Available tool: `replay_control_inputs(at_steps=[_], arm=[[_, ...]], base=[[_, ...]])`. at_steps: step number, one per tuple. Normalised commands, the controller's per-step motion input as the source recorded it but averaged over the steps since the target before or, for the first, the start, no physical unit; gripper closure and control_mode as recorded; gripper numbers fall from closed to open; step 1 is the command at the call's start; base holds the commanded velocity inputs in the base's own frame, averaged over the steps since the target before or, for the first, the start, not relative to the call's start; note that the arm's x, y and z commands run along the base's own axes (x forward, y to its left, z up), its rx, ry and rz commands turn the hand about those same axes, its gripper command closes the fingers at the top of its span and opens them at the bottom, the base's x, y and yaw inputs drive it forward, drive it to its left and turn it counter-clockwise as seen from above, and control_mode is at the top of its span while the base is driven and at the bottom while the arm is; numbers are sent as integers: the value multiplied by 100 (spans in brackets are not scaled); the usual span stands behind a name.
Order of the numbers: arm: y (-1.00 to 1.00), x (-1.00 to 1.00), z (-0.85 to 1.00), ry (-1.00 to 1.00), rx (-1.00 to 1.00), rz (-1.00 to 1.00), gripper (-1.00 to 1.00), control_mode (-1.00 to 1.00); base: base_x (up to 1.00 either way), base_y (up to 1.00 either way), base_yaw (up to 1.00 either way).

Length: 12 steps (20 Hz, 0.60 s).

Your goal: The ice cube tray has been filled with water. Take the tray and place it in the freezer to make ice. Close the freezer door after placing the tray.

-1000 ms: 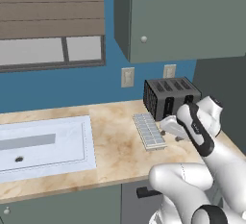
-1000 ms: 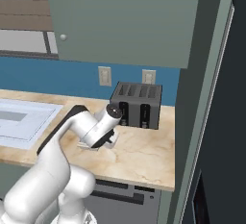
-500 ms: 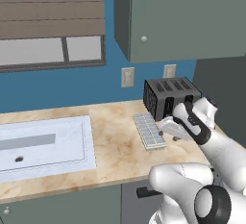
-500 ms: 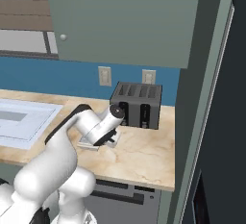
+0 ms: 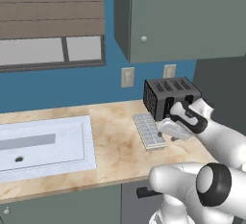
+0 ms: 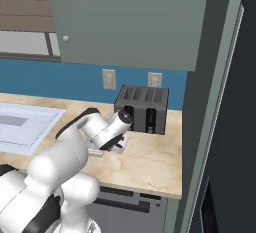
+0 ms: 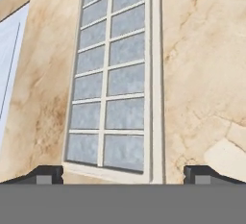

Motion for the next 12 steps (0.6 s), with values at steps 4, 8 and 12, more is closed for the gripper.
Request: replay_control_inputs(at_steps=[4,8,12], arm=[[-2,19,-16,0,0,3,-100,-100],[0,23,-12,0,0,1,-100,-100],[0,20,-12,0,0,0,-100,-100]], base=[[0,0,0],[0,0,0],[0,0,0]])
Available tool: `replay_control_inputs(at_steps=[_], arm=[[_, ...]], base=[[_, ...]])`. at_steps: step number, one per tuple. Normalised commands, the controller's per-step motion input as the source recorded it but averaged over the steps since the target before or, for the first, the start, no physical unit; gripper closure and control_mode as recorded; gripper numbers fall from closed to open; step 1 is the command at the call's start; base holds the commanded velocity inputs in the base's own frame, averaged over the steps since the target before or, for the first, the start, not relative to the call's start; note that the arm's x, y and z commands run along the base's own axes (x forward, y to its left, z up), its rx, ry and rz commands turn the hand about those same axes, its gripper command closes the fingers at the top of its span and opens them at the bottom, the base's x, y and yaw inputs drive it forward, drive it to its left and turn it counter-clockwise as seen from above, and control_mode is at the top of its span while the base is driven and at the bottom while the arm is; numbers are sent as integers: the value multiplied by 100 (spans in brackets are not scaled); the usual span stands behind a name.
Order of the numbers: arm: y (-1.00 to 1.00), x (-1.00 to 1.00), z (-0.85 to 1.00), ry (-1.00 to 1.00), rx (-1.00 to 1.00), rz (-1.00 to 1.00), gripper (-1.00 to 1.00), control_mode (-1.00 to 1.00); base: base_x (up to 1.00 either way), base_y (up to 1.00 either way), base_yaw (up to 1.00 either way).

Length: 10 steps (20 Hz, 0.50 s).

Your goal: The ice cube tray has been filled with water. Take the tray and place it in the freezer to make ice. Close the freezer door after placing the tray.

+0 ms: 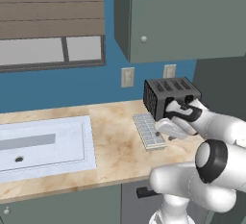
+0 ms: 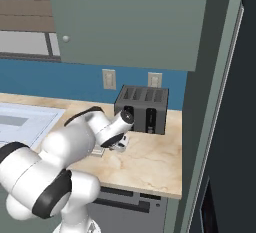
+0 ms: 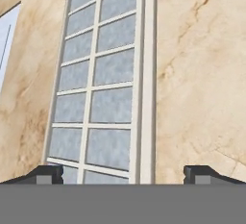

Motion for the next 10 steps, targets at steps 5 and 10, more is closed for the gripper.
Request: replay_control_inputs(at_steps=[5,10], arm=[[9,10,-18,0,0,0,-100,-100],[18,5,-25,0,0,0,-100,-100]], base=[[0,0,0],[0,0,0]])
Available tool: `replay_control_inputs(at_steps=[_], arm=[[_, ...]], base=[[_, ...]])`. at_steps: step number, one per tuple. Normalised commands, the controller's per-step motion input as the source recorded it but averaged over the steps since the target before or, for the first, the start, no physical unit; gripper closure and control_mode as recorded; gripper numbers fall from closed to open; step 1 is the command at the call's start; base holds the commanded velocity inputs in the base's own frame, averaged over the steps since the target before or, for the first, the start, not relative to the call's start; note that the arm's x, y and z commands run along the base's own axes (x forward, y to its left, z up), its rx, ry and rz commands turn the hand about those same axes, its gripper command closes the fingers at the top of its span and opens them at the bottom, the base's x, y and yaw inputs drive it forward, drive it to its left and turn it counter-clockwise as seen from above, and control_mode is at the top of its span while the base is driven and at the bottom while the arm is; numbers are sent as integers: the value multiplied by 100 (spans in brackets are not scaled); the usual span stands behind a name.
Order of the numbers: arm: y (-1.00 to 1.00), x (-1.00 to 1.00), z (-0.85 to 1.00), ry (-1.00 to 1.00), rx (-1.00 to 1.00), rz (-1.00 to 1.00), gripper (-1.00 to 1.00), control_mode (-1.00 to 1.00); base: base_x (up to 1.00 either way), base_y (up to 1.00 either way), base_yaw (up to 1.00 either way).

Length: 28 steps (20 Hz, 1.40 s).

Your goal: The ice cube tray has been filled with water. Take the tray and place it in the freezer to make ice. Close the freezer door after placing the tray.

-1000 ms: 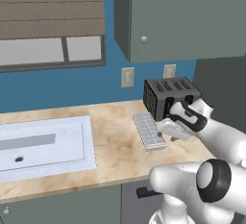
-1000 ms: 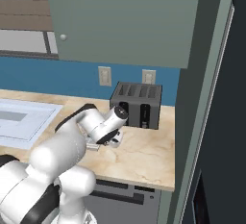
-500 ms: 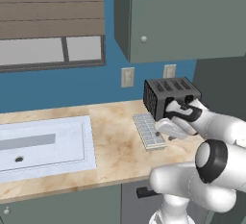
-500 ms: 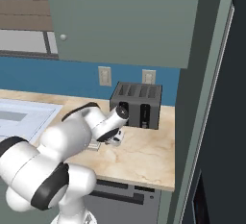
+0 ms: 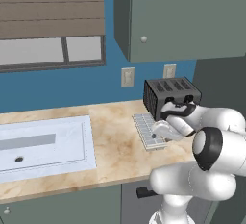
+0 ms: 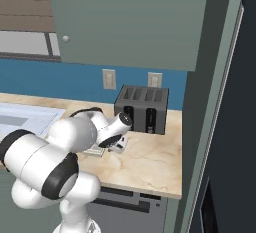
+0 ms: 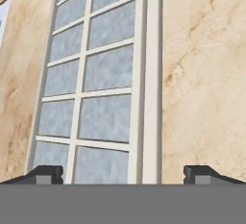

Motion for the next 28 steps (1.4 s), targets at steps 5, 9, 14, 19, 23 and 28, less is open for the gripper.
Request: replay_control_inputs(at_steps=[5,9,14,19,23,28], arm=[[20,2,-28,0,0,0,-100,-100],[11,3,-21,0,0,0,-100,-100],[2,1,-19,0,0,0,-100,-100],[0,0,-19,0,0,0,-100,-100],[5,0,-27,0,0,0,-100,-100],[19,0,-29,0,0,0,100,-100]], base=[[0,0,0],[0,0,0],[0,0,0],[0,0,0],[0,0,0],[0,0,0]])
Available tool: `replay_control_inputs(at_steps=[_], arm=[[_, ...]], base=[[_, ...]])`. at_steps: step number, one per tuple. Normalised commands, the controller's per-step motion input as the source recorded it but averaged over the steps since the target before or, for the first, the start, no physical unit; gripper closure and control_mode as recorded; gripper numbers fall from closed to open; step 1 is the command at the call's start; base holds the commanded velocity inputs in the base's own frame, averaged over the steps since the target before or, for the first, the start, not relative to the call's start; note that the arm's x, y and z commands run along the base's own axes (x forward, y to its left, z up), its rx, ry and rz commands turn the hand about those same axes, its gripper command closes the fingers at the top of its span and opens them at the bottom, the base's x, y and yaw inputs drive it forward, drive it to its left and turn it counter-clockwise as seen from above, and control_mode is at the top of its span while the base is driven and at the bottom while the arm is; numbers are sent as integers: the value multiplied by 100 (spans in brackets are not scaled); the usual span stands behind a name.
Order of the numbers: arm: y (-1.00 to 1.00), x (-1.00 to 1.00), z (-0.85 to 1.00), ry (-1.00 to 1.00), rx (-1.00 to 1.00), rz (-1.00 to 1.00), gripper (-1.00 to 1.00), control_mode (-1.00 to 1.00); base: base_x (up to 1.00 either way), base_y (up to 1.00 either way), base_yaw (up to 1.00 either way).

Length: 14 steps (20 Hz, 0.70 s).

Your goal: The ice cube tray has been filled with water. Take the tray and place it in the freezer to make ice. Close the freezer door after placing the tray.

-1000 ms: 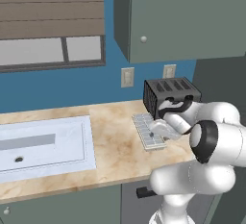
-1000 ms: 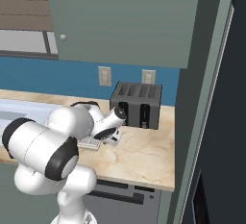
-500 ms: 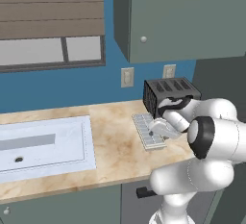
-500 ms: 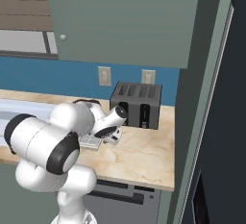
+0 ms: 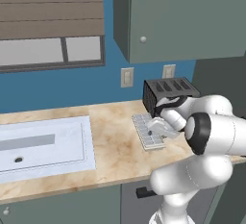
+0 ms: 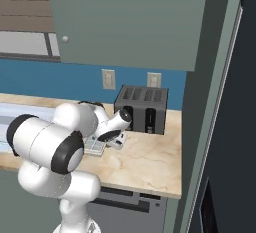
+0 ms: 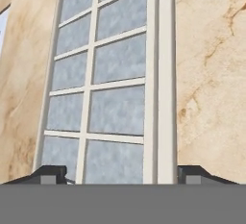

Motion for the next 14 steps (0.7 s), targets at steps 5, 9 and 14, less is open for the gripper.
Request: replay_control_inputs(at_steps=[5,9,14], arm=[[24,0,-22,0,0,0,100,-100],[2,0,-4,0,0,0,100,-100],[0,0,0,0,0,0,100,-100]], base=[[0,0,0],[0,0,0],[0,0,0]])
